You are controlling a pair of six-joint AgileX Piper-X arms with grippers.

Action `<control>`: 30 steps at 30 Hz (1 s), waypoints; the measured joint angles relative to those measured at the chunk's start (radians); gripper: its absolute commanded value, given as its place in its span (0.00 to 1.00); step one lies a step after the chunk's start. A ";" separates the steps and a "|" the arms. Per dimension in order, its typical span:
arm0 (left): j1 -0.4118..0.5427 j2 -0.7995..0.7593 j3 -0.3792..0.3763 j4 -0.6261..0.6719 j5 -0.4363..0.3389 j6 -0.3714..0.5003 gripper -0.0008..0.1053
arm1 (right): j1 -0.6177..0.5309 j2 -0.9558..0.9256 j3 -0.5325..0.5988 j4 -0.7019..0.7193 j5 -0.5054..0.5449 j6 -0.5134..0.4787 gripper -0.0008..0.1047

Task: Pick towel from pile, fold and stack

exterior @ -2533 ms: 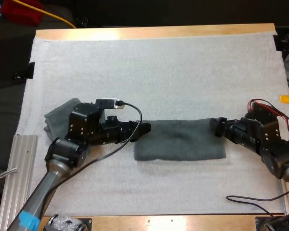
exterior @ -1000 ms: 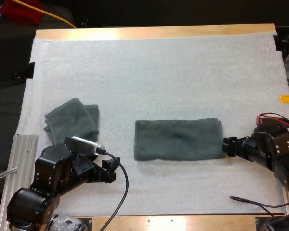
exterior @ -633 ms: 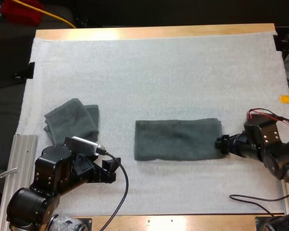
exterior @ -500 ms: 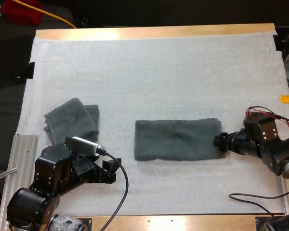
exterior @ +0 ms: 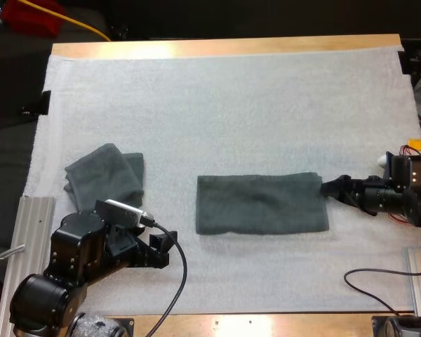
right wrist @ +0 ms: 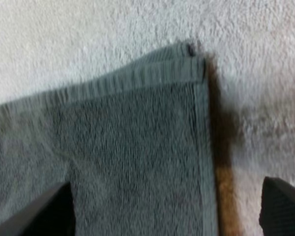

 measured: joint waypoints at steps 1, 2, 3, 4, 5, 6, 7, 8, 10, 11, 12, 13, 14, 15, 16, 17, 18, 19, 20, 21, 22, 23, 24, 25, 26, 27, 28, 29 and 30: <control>0.000 0.000 0.000 0.000 0.000 0.000 0.66 | -0.001 0.018 0.000 -0.009 -0.012 -0.006 0.71; 0.000 0.000 0.000 0.000 0.000 0.000 0.66 | -0.001 0.036 0.000 -0.018 -0.026 -0.010 0.71; 0.000 0.000 0.000 0.000 0.001 0.000 0.66 | -0.001 0.056 0.000 -0.026 -0.042 -0.012 0.71; 0.000 0.000 0.000 0.001 0.001 0.000 0.66 | -0.001 0.072 0.000 -0.033 -0.056 -0.014 0.71; 0.000 0.000 0.000 0.004 0.001 0.000 0.66 | -0.001 0.088 0.000 -0.039 -0.065 -0.015 0.71; 0.000 0.000 0.000 0.009 0.001 0.000 0.66 | -0.001 0.105 0.000 -0.045 -0.068 -0.015 0.71; 0.000 0.000 0.000 0.013 0.001 0.000 0.66 | -0.001 0.122 -0.001 -0.048 -0.070 -0.017 0.71; 0.000 0.000 0.000 0.016 0.001 0.000 0.66 | -0.001 0.138 -0.002 -0.049 -0.072 -0.018 0.71; 0.000 0.000 0.000 0.021 0.001 0.000 0.66 | -0.001 0.168 -0.002 -0.054 -0.089 -0.019 0.71; 0.000 0.000 0.000 0.022 0.001 0.000 0.66 | -0.001 0.182 -0.002 -0.057 -0.098 -0.021 0.71; 0.000 0.000 0.000 0.022 0.001 0.000 0.66 | -0.001 0.194 -0.002 -0.062 -0.102 -0.021 0.71; 0.000 0.000 0.000 0.022 0.001 0.000 0.66 | -0.001 0.203 -0.005 -0.062 -0.109 -0.021 0.71; 0.000 0.000 0.000 0.022 0.001 0.000 0.66 | -0.001 0.212 -0.008 -0.063 -0.115 -0.021 0.71; 0.000 0.000 0.000 0.022 0.001 0.000 0.66 | -0.001 0.217 -0.010 -0.065 -0.121 -0.021 0.71; 0.000 0.000 0.000 0.022 0.001 0.000 0.66 | -0.001 0.222 -0.012 -0.066 -0.128 -0.016 0.71; 0.000 0.000 0.000 0.022 0.001 0.000 0.66 | -0.002 0.226 -0.012 -0.069 -0.137 -0.012 0.71; 0.000 0.000 0.000 0.022 0.001 0.000 0.66 | -0.003 0.230 -0.012 -0.071 -0.146 -0.012 0.71; 0.000 0.000 0.000 0.022 0.001 0.000 0.66 | -0.002 0.234 -0.012 -0.074 -0.151 -0.007 0.71; 0.000 0.000 0.000 0.022 0.001 0.000 0.66 | -0.001 0.236 -0.012 -0.076 -0.155 -0.001 0.71; 0.000 0.000 0.000 0.022 0.001 0.000 0.66 | 0.003 0.238 -0.013 -0.076 -0.158 0.001 0.71; 0.000 0.000 0.000 0.022 0.001 0.000 0.66 | 0.011 0.240 -0.016 -0.076 -0.158 0.003 0.71; 0.000 0.000 0.000 0.022 0.001 0.000 0.66 | 0.021 0.243 -0.018 -0.079 -0.158 0.007 0.71; 0.000 0.000 0.000 0.022 0.001 0.000 0.66 | 0.034 0.245 -0.018 -0.086 -0.158 0.012 0.71; 0.000 0.000 0.000 0.022 0.001 0.000 0.66 | 0.050 0.248 -0.019 -0.090 -0.158 0.016 0.71; 0.000 0.000 0.000 0.022 0.001 0.000 0.66 | 0.069 0.251 -0.021 -0.096 -0.158 0.019 0.71; 0.000 0.000 0.000 0.022 0.001 0.000 0.66 | 0.087 0.255 -0.022 -0.104 -0.158 0.027 0.71; 0.000 0.000 0.000 0.022 0.001 0.000 0.66 | 0.101 0.260 -0.024 -0.114 -0.158 0.040 0.71; 0.000 0.000 0.000 0.022 0.001 0.000 0.66 | 0.114 0.265 -0.026 -0.123 -0.157 0.056 0.71; 0.000 0.000 0.000 0.022 0.001 0.000 0.66 | 0.127 0.269 -0.028 -0.132 -0.155 0.073 0.71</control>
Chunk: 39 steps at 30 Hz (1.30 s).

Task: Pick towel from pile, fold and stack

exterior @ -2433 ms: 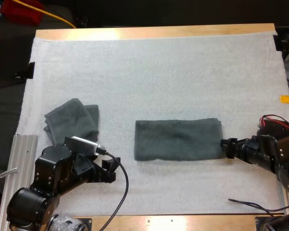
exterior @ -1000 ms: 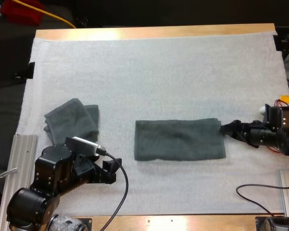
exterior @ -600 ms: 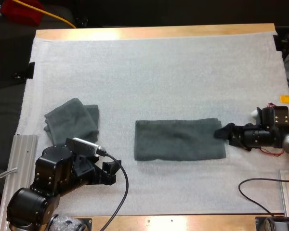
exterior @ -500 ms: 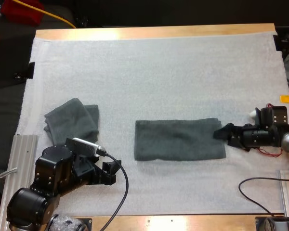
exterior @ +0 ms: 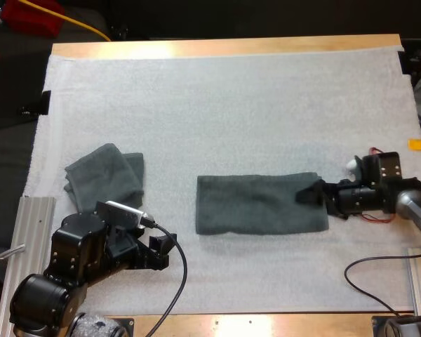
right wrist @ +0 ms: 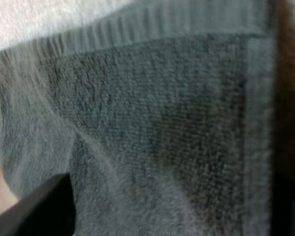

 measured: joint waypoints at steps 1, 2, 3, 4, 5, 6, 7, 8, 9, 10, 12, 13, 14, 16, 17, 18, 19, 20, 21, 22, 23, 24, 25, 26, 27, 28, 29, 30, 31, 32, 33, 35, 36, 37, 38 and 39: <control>0.000 0.000 0.000 0.000 0.000 0.000 0.66 | 0.010 0.005 -0.002 -0.008 0.001 0.012 0.71; 0.000 0.000 0.000 0.000 0.000 0.000 0.66 | 0.018 0.008 -0.003 -0.015 0.001 0.024 0.71; 0.000 0.000 0.000 0.000 0.000 0.000 0.66 | 0.024 0.011 -0.004 -0.021 0.001 0.035 0.71; 0.000 0.000 0.000 0.001 0.000 0.000 0.66 | 0.026 0.013 -0.005 -0.023 0.001 0.041 0.71; 0.000 0.000 0.000 0.002 0.000 0.000 0.66 | 0.027 0.013 -0.005 -0.025 0.001 0.044 0.71; 0.000 0.000 0.000 0.001 0.000 0.000 0.66 | 0.027 0.013 -0.005 -0.026 0.001 0.045 0.70; 0.000 0.000 0.000 0.001 0.000 0.000 0.66 | 0.027 0.013 -0.005 -0.025 0.001 0.048 0.69; 0.000 0.000 0.000 0.001 0.000 0.000 0.66 | 0.027 0.013 -0.005 -0.025 0.002 0.052 0.65; 0.000 0.000 0.000 0.001 0.000 0.000 0.66 | 0.027 0.013 -0.005 -0.025 0.005 0.056 0.58; 0.000 0.000 0.000 0.001 0.000 0.000 0.66 | 0.027 0.014 -0.005 -0.025 0.013 0.058 0.52; 0.000 0.000 0.000 0.001 0.000 0.000 0.66 | 0.028 0.021 -0.004 -0.021 0.035 0.060 0.32; 0.000 0.000 0.000 0.001 0.000 0.000 0.66 | 0.030 0.024 -0.003 -0.017 0.047 0.060 0.24; 0.000 0.000 0.000 0.001 0.000 0.000 0.66 | 0.031 0.027 -0.002 -0.010 0.059 0.060 0.15; 0.000 0.000 0.000 0.001 0.005 0.000 0.66 | 0.034 0.033 -0.003 0.009 0.078 0.060 0.04; 0.000 0.000 0.000 0.001 0.013 0.000 0.66 | 0.035 0.035 -0.003 0.016 0.085 0.060 0.01; 0.000 0.000 0.000 0.001 0.023 0.000 0.66 | 0.037 0.035 -0.003 0.024 0.088 0.061 0.03; 0.000 0.000 0.000 0.001 0.037 0.000 0.66 | 0.038 0.033 -0.003 0.027 0.092 0.061 0.03; 0.000 0.000 0.000 0.001 0.053 0.000 0.66 | 0.037 0.029 -0.003 0.030 0.101 0.061 0.03; 0.000 0.000 0.000 0.001 0.066 0.000 0.66 | 0.037 0.023 -0.003 0.033 0.115 0.061 0.03; 0.000 0.000 0.000 0.001 0.072 0.000 0.66 | 0.039 0.012 -0.001 0.040 0.137 0.061 0.03; 0.000 0.000 0.000 0.001 0.075 0.000 0.66 | 0.041 -0.002 0.002 0.046 0.161 0.060 0.03; 0.000 0.000 0.000 0.001 0.076 0.000 0.66 | 0.043 -0.019 0.005 0.051 0.184 0.059 0.03; 0.000 0.000 0.000 0.001 0.076 0.000 0.66 | 0.044 -0.037 0.006 0.058 0.210 0.057 0.03; 0.000 0.000 0.000 0.001 0.076 0.000 0.66 | 0.045 -0.055 0.006 0.064 0.235 0.055 0.03; 0.000 0.000 0.000 0.001 0.076 0.000 0.66 | 0.046 -0.075 0.006 0.069 0.259 0.052 0.03; 0.000 0.000 0.000 0.001 0.076 0.000 0.66 | 0.046 -0.095 0.006 0.075 0.283 0.050 0.03; 0.000 0.000 0.000 0.001 0.076 0.000 0.66 | 0.046 -0.111 0.005 0.084 0.307 0.048 0.03; 0.000 0.000 0.000 0.001 0.076 0.000 0.66 | 0.046 -0.126 0.003 0.098 0.331 0.042 0.03; 0.000 0.000 0.000 0.001 0.076 0.000 0.66 | 0.046 -0.138 -0.005 0.124 0.362 0.029 0.03; 0.000 0.000 0.000 0.001 0.076 0.000 0.66 | 0.046 -0.147 -0.017 0.152 0.395 0.013 0.03; 0.000 0.000 0.000 0.001 0.076 0.000 0.66 | 0.046 -0.155 -0.030 0.184 0.428 -0.007 0.03; 0.000 0.000 0.000 0.001 0.084 0.000 0.66 | 0.046 -0.167 -0.064 0.242 0.504 -0.055 0.03; 0.000 0.000 0.000 0.001 0.086 0.000 0.66 | 0.046 -0.173 -0.083 0.273 0.538 -0.078 0.03; 0.000 0.000 0.000 0.001 0.088 0.000 0.66 | 0.046 -0.177 -0.102 0.304 0.565 -0.099 0.03; 0.000 0.000 0.000 0.001 0.090 0.000 0.66 | 0.046 -0.178 -0.122 0.331 0.592 -0.118 0.03; 0.000 0.000 0.000 0.001 0.090 0.000 0.66 | 0.046 -0.179 -0.144 0.355 0.621 -0.135 0.03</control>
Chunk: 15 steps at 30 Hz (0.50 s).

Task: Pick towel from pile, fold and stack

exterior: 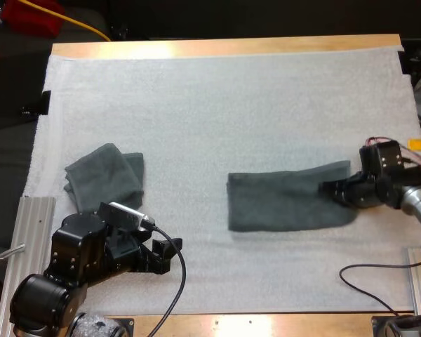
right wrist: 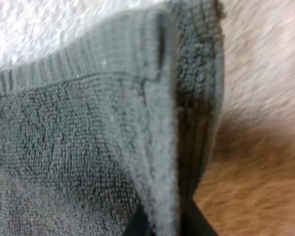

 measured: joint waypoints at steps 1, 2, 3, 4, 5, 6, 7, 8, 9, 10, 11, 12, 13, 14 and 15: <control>0.000 0.000 0.000 0.000 0.000 0.000 0.66 | 0.000 0.000 -0.021 0.023 0.026 -0.014 0.03; 0.000 0.000 0.000 0.000 0.000 0.000 0.66 | 0.000 0.000 -0.038 0.046 0.050 -0.028 0.03; 0.000 0.000 0.000 0.000 0.000 0.000 0.66 | 0.000 0.000 -0.052 0.065 0.072 -0.041 0.03; 0.000 0.000 0.000 0.000 0.000 0.000 0.66 | 0.000 0.000 -0.066 0.082 0.097 -0.053 0.03; 0.000 0.000 0.000 0.000 0.000 0.000 0.66 | 0.000 0.000 -0.078 0.101 0.119 -0.064 0.03; 0.000 0.000 0.000 0.000 0.000 0.000 0.66 | 0.000 0.000 -0.089 0.120 0.141 -0.074 0.03; 0.000 0.000 0.000 0.000 0.000 0.000 0.66 | 0.000 0.000 -0.098 0.139 0.163 -0.080 0.03; 0.000 0.000 0.000 0.000 0.000 0.000 0.66 | 0.000 0.000 -0.107 0.156 0.181 -0.083 0.03; 0.000 0.000 0.000 0.000 0.000 0.000 0.66 | 0.000 0.000 -0.115 0.168 0.191 -0.083 0.03; 0.000 0.000 0.000 0.000 0.000 0.000 0.66 | 0.000 0.000 -0.122 0.178 0.195 -0.083 0.03; 0.000 0.000 0.000 0.000 0.000 0.000 0.66 | 0.000 0.000 -0.128 0.186 0.197 -0.083 0.03; 0.000 0.000 0.000 0.000 0.000 0.000 0.66 | 0.000 0.000 -0.131 0.191 0.199 -0.083 0.03; 0.000 0.000 0.000 0.000 0.000 0.000 0.66 | 0.004 0.000 -0.135 0.194 0.199 -0.083 0.03; 0.000 0.000 0.000 0.000 0.000 0.000 0.66 | 0.011 0.000 -0.136 0.196 0.199 -0.083 0.03; 0.000 0.000 0.000 0.000 0.000 0.000 0.66 | 0.020 0.000 -0.137 0.196 0.197 -0.083 0.03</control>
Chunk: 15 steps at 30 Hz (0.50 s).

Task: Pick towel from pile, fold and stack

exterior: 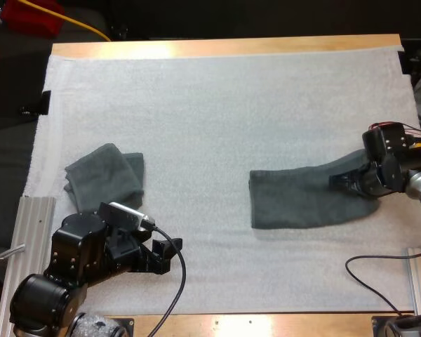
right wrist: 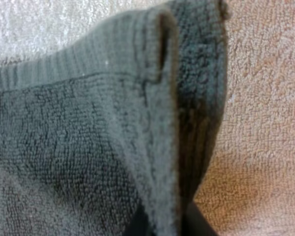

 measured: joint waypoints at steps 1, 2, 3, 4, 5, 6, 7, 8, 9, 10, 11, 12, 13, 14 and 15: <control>0.000 0.000 0.000 0.000 0.000 0.000 0.66 | 0.012 0.000 0.000 0.002 -0.009 0.005 0.03; 0.000 0.000 0.000 0.000 0.000 0.000 0.66 | 0.028 0.000 0.000 0.003 -0.017 0.009 0.03; 0.000 0.000 0.000 0.000 0.000 0.000 0.66 | 0.051 0.000 0.000 0.003 -0.023 0.012 0.03; 0.000 0.000 0.000 0.000 0.001 0.000 0.66 | 0.078 0.000 0.000 0.001 -0.025 0.015 0.03; 0.000 0.000 0.000 0.000 0.004 0.000 0.66 | 0.104 0.000 0.000 -0.002 -0.027 0.022 0.03; 0.000 0.000 0.000 0.000 0.007 0.000 0.66 | 0.129 0.000 0.000 -0.007 -0.030 0.037 0.03; 0.000 0.000 0.000 0.000 0.009 0.000 0.66 | 0.156 0.000 0.000 -0.015 -0.030 0.055 0.03; 0.000 0.000 0.000 0.000 0.010 0.000 0.66 | 0.182 0.000 0.000 -0.025 -0.032 0.071 0.03; 0.000 0.000 0.000 0.000 0.012 0.000 0.66 | 0.204 0.000 0.000 -0.038 -0.038 0.086 0.03; 0.000 0.000 0.000 0.000 0.014 0.000 0.66 | 0.225 0.000 0.000 -0.053 -0.049 0.098 0.03; 0.000 0.000 0.000 0.000 0.016 0.000 0.66 | 0.245 0.000 0.000 -0.070 -0.062 0.112 0.03; 0.000 0.000 0.000 0.000 0.018 0.000 0.66 | 0.262 0.000 0.000 -0.087 -0.075 0.127 0.03; 0.000 0.000 0.000 0.000 0.019 0.000 0.66 | 0.275 0.000 0.000 -0.103 -0.086 0.147 0.03; 0.000 0.000 0.000 0.000 0.020 0.000 0.66 | 0.286 0.003 0.000 -0.115 -0.101 0.168 0.03; 0.000 0.000 0.000 0.000 0.020 0.000 0.66 | 0.296 0.008 -0.001 -0.124 -0.122 0.189 0.03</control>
